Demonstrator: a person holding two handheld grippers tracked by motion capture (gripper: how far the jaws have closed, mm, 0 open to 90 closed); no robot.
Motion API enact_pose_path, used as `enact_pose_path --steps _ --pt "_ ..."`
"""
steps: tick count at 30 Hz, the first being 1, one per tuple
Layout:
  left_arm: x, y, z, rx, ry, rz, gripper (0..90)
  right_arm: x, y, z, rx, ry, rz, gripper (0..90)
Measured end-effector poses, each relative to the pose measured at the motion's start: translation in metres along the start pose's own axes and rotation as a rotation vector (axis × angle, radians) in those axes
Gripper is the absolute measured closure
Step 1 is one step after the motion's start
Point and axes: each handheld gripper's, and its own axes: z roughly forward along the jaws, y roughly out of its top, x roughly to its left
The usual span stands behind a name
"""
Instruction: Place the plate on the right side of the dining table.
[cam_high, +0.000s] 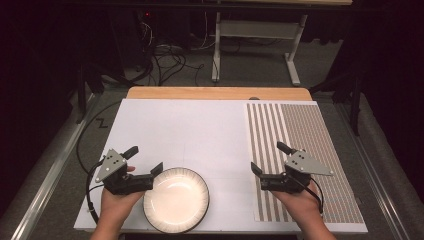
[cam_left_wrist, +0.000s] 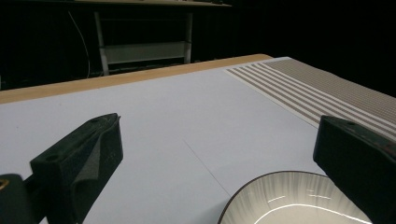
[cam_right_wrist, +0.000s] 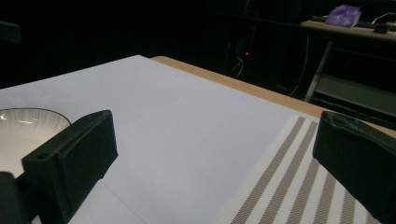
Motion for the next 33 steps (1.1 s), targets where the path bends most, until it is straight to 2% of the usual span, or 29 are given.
enact_pose_path --steps 8,12,18,19,22,25,28,29,33 --pt "-0.002 0.001 0.002 -0.002 0.004 -0.004 2.2 0.005 0.006 0.019 0.035 0.037 0.014 2.9" --pt "-0.002 0.001 0.004 -0.003 0.004 -0.008 2.2 0.013 0.012 0.035 0.041 0.058 0.002 4.8" --pt "-0.002 0.002 0.004 -0.02 0.005 -0.013 2.1 0.023 0.017 0.05 0.051 0.093 -0.007 6.2" --pt "-0.002 0.002 0.004 -0.018 0.006 -0.013 2.2 0.028 0.016 0.054 0.057 0.105 -0.023 8.0" --pt "-0.002 0.002 0.005 -0.015 0.005 -0.017 2.1 0.033 0.014 0.057 0.07 0.117 -0.035 11.1" --pt "-0.002 0.003 0.005 -0.019 0.005 -0.018 2.1 0.037 0.011 0.058 0.08 0.139 -0.028 16.0" --pt "-0.003 0.003 0.004 -0.022 0.009 -0.017 1.4 0.04 0.007 0.057 0.078 0.148 -0.018 17.1" --pt "-0.003 0.003 0.004 -0.027 0.004 -0.019 1.4 0.042 0.002 0.057 0.086 0.175 0.0 17.8" --pt "-0.004 0.004 0.003 -0.034 0.003 -0.02 1.3 0.048 -0.004 0.058 0.116 0.205 0.006 22.4"
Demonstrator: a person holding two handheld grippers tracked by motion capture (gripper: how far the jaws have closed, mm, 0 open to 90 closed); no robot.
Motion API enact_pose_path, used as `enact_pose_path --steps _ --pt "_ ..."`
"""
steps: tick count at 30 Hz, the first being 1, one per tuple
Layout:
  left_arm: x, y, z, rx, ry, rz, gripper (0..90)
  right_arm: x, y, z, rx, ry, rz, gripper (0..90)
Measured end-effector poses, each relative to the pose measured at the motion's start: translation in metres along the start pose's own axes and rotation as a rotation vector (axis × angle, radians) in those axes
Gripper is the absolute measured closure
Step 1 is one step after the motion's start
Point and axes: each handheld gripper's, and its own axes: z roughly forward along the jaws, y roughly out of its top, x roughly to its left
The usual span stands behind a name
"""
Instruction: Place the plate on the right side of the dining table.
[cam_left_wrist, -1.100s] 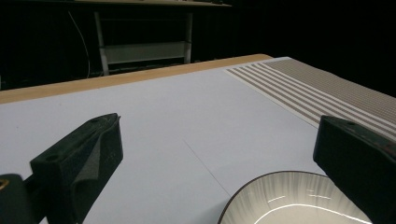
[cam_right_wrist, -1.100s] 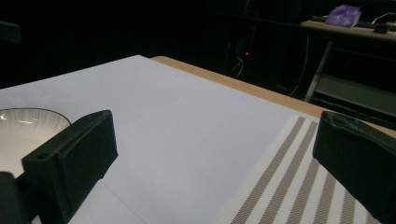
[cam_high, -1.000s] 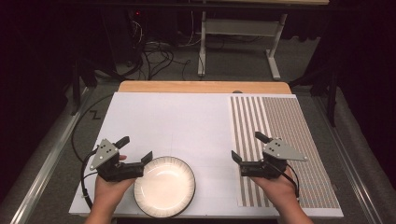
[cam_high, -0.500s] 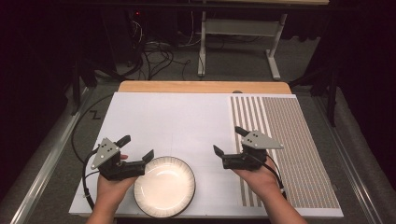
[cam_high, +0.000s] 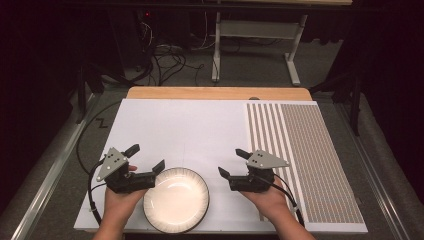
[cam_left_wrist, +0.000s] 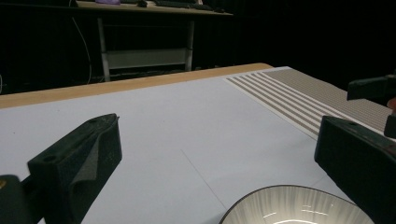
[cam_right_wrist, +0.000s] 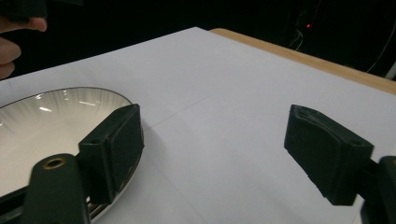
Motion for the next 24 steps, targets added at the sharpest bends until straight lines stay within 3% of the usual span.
enact_pose_path --steps 12,19,20,24 --pt "-0.004 0.004 -0.002 -0.015 -0.004 0.004 1.3 0.021 -0.014 0.006 0.073 0.088 -0.03 47.1" --pt "-0.004 0.005 -0.002 -0.02 -0.008 0.005 1.1 0.024 -0.014 0.002 0.087 0.113 -0.049 58.7" --pt "-0.004 0.005 -0.002 -0.021 -0.01 0.005 1.1 0.025 -0.014 0.001 0.088 0.133 -0.054 64.7" --pt "-0.004 0.006 -0.003 -0.022 -0.013 0.004 1.1 0.03 -0.015 0.0 0.109 0.166 -0.054 69.5"
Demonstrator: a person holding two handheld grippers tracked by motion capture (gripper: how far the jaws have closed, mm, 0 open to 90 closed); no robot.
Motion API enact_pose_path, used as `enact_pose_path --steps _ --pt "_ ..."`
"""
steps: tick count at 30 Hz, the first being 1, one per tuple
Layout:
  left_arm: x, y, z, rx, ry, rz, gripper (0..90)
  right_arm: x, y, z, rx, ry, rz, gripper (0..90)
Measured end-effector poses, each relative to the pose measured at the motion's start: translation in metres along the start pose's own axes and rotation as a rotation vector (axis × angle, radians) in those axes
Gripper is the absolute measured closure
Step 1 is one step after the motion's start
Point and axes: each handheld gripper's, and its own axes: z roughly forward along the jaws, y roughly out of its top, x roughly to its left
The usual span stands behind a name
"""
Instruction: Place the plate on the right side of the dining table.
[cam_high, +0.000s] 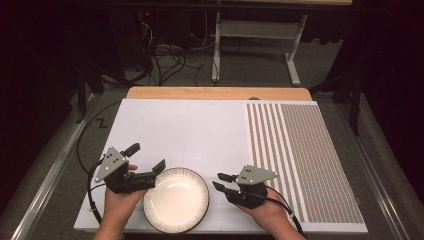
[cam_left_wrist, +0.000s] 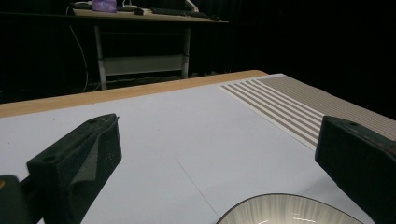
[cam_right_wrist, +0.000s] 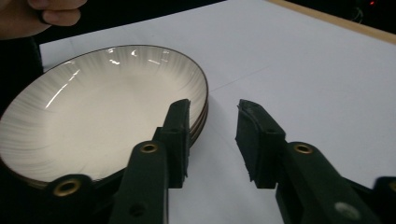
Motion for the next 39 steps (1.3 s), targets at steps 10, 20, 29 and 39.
enact_pose_path --steps 10,20,29,39 --pt "0.0 0.002 -0.002 -0.012 0.003 0.005 1.1 0.01 0.002 0.006 0.064 0.044 -0.031 90.0" --pt "0.003 0.003 -0.005 -0.022 0.001 -0.005 1.1 0.023 0.004 0.015 0.177 0.084 -0.097 90.0" --pt "0.003 0.005 -0.006 -0.028 -0.004 -0.004 1.1 0.025 0.004 0.018 0.202 0.083 -0.101 90.0" --pt "0.002 0.007 -0.006 -0.032 -0.006 -0.002 1.1 0.025 0.004 0.019 0.21 0.092 -0.107 90.0"
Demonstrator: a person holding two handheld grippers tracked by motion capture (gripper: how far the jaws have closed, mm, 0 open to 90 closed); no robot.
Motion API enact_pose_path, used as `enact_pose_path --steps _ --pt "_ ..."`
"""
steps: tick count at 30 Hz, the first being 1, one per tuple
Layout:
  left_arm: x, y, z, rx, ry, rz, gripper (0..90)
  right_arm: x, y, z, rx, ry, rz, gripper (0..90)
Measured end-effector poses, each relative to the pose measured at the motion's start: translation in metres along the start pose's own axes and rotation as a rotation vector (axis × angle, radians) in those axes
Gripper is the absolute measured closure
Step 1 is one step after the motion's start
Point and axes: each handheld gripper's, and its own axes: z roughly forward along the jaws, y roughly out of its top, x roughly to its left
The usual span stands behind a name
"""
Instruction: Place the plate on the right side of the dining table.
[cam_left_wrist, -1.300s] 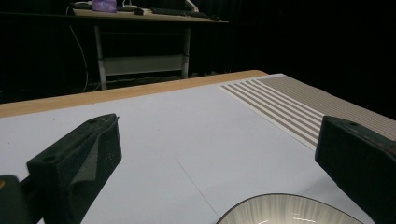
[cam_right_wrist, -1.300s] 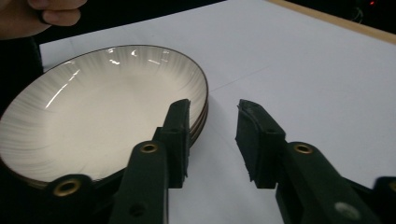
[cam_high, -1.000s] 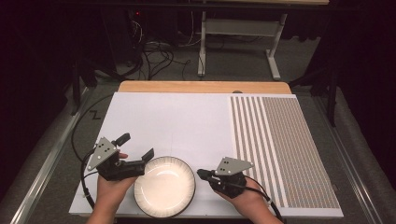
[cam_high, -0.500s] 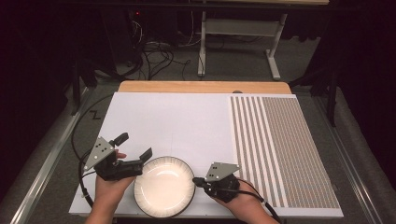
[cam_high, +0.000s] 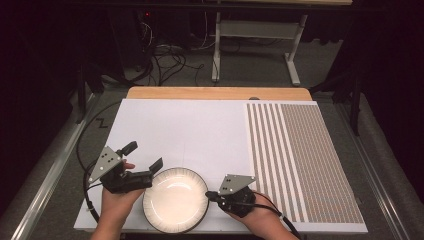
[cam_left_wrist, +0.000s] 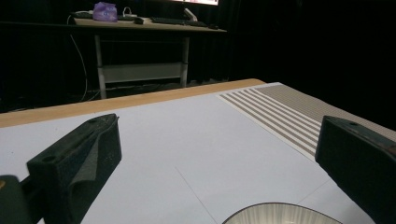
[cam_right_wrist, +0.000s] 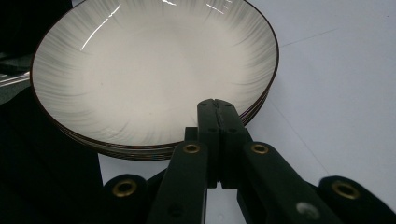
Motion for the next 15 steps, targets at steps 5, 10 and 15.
enact_pose_path --steps 5,10,15 --pt "-0.0004 0.0006 0.0008 -0.004 -0.003 -0.008 1.0 0.0006 -0.0004 0.0007 0.001 -0.001 0.001 90.0" --pt "-0.0013 0.001 0.001 -0.002 -0.008 -0.006 1.1 0.0011 -0.0001 0.0007 0.002 -0.005 0.001 90.0" --pt "-0.001 0.002 0.0007 -0.005 -0.006 -0.009 1.1 0.0015 0.0001 0.0007 0.001 -0.005 0.002 90.0"
